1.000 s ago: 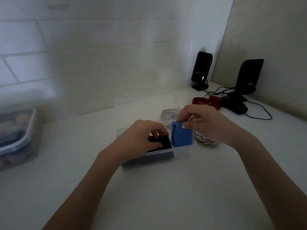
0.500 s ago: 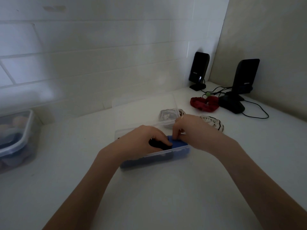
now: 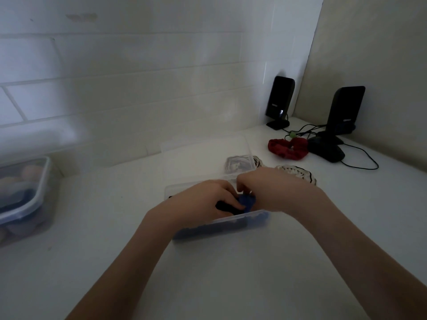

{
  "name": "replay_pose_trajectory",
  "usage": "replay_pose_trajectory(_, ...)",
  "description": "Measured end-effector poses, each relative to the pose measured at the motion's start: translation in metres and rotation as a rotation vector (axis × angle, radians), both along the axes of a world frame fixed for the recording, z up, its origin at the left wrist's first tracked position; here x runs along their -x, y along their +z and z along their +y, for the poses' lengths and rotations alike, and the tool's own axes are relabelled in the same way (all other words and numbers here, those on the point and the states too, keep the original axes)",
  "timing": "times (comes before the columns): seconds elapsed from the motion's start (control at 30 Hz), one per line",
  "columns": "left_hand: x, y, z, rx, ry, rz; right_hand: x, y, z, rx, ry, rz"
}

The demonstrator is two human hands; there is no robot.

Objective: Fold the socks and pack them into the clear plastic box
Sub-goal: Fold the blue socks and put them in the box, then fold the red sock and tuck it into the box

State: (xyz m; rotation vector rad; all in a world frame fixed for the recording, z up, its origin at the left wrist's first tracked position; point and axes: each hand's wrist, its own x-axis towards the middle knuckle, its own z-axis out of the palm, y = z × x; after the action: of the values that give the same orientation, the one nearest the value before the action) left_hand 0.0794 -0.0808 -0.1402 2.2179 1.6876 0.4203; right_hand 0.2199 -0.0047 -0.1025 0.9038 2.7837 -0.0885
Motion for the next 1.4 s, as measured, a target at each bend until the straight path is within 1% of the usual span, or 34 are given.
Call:
replay_pose_trajectory(0.1, -0.001, 0.001, 0.002, 0.011, -0.033, 0.006, 0.013, -0.003, -0.003, -0.09, 0.022, -0.107)
replay_pose_trajectory(0.17, -0.001, 0.001, 0.002, 0.02, -0.042, 0.001, 0.016, -0.005, -0.003, -0.153, 0.025, -0.082)
replay_pose_trajectory(0.3, -0.001, 0.001, 0.001, 0.035, -0.034, -0.021, 0.017, -0.007, -0.002, -0.195, 0.059, -0.065)
replay_pose_trajectory(0.37, 0.0, 0.002, 0.0, 0.04, -0.025, -0.022, 0.016, -0.004, -0.001, -0.164, 0.095, -0.08)
replay_pose_trajectory(0.43, 0.002, 0.001, -0.002, 0.038, -0.007, -0.033, 0.009, 0.003, 0.006, -0.001, 0.122, -0.082)
replay_pose_trajectory(0.47, 0.003, 0.001, -0.003, 0.036, 0.008, -0.049, 0.003, 0.009, 0.012, 0.127, 0.092, -0.035)
replay_pose_trajectory(0.53, 0.005, 0.001, -0.005, 0.035, 0.042, -0.086, -0.013, 0.019, 0.023, 0.397, 0.005, 0.206)
replay_pose_trajectory(0.57, 0.005, 0.001, -0.006, 0.04, 0.055, -0.1, -0.02, 0.021, 0.031, 0.478, -0.035, 0.359)
replay_pose_trajectory(0.6, 0.005, 0.001, -0.006, 0.046, 0.065, -0.113, -0.026, 0.02, 0.04, 0.502, -0.085, 0.517)
replay_pose_trajectory(0.67, 0.004, 0.002, -0.007, 0.038, 0.089, -0.135, -0.034, 0.009, 0.062, 0.405, -0.215, 0.803)
replay_pose_trajectory(0.7, 0.003, 0.003, -0.008, 0.016, 0.102, -0.14, -0.036, 0.001, 0.073, 0.329, -0.292, 0.909)
replay_pose_trajectory(0.73, 0.003, 0.003, -0.009, -0.019, 0.117, -0.138, -0.037, -0.008, 0.085, 0.25, -0.372, 0.97)
replay_pose_trajectory(0.8, 0.002, 0.004, -0.011, -0.108, 0.155, -0.128, -0.037, -0.025, 0.105, 0.126, -0.504, 0.967)
replay_pose_trajectory(0.93, 0.004, 0.009, -0.014, -0.233, 0.196, -0.181, -0.029, -0.053, 0.131, -0.036, -0.577, 0.752)
replay_pose_trajectory(1.0, 0.006, 0.011, -0.014, -0.271, 0.203, -0.169, -0.022, -0.065, 0.136, -0.036, -0.639, 0.632)
replay_pose_trajectory(1.07, 0.007, 0.011, -0.014, -0.295, 0.213, -0.149, -0.016, -0.078, 0.137, -0.026, -0.697, 0.565)
replay_pose_trajectory(1.13, 0.008, 0.01, -0.014, -0.322, 0.221, -0.142, -0.011, -0.085, 0.135, -0.104, -0.709, 0.579)
replay_pose_trajectory(1.2, 0.008, 0.011, -0.015, -0.364, 0.235, -0.173, -0.008, -0.085, 0.132, -0.19, -0.677, 0.625)
replay_pose_trajectory(1.3, 0.01, 0.013, -0.017, -0.418, 0.255, -0.241, -0.007, -0.083, 0.127, -0.231, -0.647, 0.68)
replay_pose_trajectory(1.33, 0.011, 0.014, -0.018, -0.431, 0.263, -0.258, -0.007, -0.082, 0.124, -0.249, -0.641, 0.724)
replay_pose_trajectory(1.4, 0.012, 0.014, -0.018, -0.459, 0.285, -0.291, -0.005, -0.075, 0.114, -0.31, -0.624, 0.9)
